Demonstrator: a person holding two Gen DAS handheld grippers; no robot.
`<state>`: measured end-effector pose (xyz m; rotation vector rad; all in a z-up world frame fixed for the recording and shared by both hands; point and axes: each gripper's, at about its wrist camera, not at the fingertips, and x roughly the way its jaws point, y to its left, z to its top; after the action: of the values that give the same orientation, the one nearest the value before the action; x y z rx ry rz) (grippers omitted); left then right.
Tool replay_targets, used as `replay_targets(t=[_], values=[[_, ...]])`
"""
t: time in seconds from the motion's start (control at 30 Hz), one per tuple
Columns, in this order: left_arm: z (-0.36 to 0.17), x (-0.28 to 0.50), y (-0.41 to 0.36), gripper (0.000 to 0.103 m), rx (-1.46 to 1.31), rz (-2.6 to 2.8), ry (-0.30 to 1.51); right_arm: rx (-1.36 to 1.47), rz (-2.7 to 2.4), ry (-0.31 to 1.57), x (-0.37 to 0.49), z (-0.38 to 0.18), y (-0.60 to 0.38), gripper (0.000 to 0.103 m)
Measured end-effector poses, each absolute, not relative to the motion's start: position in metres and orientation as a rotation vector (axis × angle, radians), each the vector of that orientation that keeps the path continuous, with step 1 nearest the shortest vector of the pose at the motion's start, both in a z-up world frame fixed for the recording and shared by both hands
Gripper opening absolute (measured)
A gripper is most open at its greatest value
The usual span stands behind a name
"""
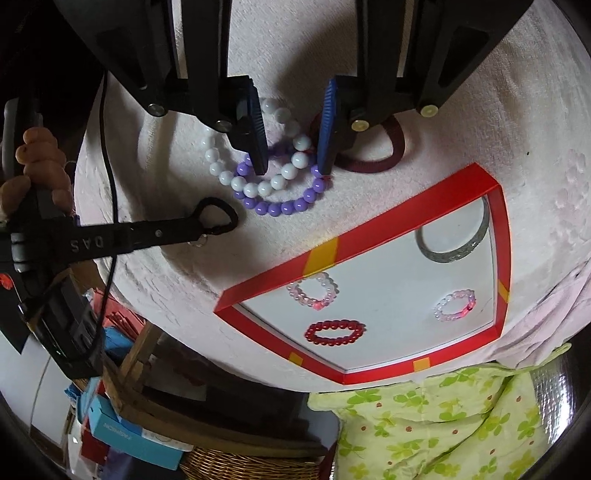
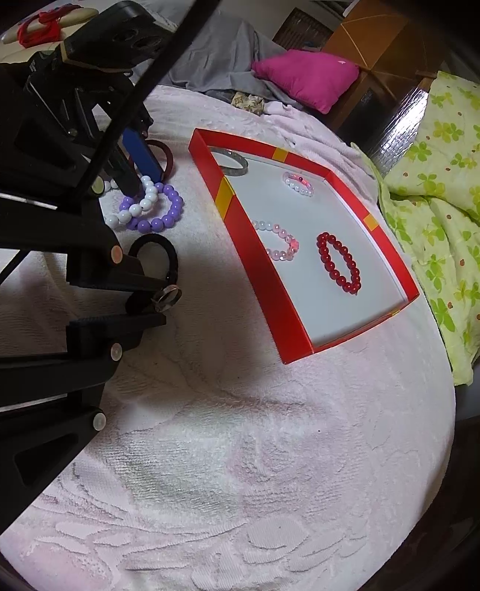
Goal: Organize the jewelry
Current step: 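Grasp the black hair tie with the right tool while the left tool grasps the purple-white bead bracelet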
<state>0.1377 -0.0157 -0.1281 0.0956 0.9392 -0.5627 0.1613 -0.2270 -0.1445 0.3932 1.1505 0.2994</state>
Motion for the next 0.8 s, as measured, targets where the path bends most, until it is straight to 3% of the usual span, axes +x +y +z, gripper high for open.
replay_targets(t=[0.47,0.53,0.8], values=[[-0.134,0.123,-0.029,0.025,0.141,-0.597,0.943,0.399,0.297,1.154,0.161,-0.147,-0.226,0.012],[-0.133,0.121,-0.031,0.013,0.141,-0.601,0.943,0.399,0.297,1.155,0.161,-0.147,-0.226,0.012],[-0.127,0.117,-0.027,0.013,0.103,-0.617,0.922,0.404,0.300,1.147,0.160,-0.146,-0.226,0.012]])
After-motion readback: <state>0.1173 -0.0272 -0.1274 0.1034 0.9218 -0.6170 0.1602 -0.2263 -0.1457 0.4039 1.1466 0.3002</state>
